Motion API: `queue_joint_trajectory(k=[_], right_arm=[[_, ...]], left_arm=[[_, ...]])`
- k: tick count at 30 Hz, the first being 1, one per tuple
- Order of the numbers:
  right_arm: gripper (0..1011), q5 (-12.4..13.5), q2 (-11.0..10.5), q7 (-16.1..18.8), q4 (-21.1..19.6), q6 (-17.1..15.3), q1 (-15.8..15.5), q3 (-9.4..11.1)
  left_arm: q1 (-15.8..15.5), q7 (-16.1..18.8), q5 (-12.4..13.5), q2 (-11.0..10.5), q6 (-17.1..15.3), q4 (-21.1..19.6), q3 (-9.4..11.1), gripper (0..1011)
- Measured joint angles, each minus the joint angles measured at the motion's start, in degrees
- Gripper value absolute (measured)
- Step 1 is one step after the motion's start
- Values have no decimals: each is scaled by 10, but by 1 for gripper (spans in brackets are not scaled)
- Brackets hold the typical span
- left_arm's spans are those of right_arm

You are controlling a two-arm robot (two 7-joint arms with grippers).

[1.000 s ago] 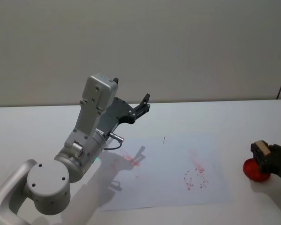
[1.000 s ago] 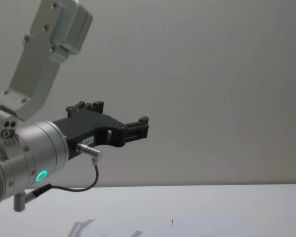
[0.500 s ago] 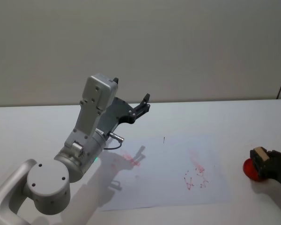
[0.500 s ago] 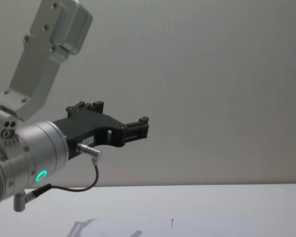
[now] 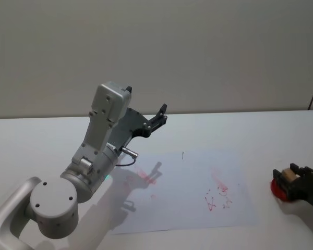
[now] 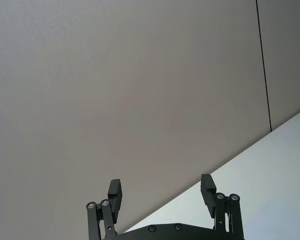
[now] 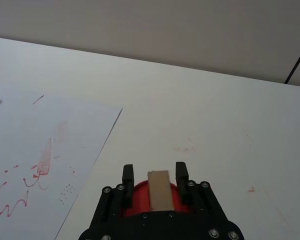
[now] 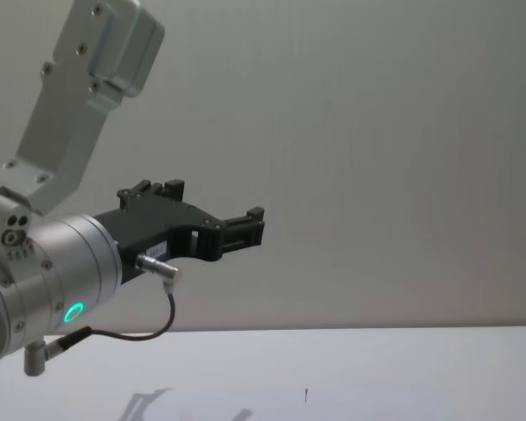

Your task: Use the one hand to pick up the stamp and affix it onto the A4 paper.

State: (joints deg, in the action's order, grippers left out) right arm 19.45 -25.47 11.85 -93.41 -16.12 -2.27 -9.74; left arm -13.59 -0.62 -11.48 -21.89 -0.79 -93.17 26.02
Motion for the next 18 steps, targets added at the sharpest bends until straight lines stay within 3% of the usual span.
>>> queue_joint_trajectory(k=[6,18], right_arm=[[673,-2,0,1,2,-1,2,0],[981,-3,1,3,4,-2,3,-1]], left_arm=[[0,0,0,0,0,0,0,1001],[0,0,0,0,0,0,0,1001]])
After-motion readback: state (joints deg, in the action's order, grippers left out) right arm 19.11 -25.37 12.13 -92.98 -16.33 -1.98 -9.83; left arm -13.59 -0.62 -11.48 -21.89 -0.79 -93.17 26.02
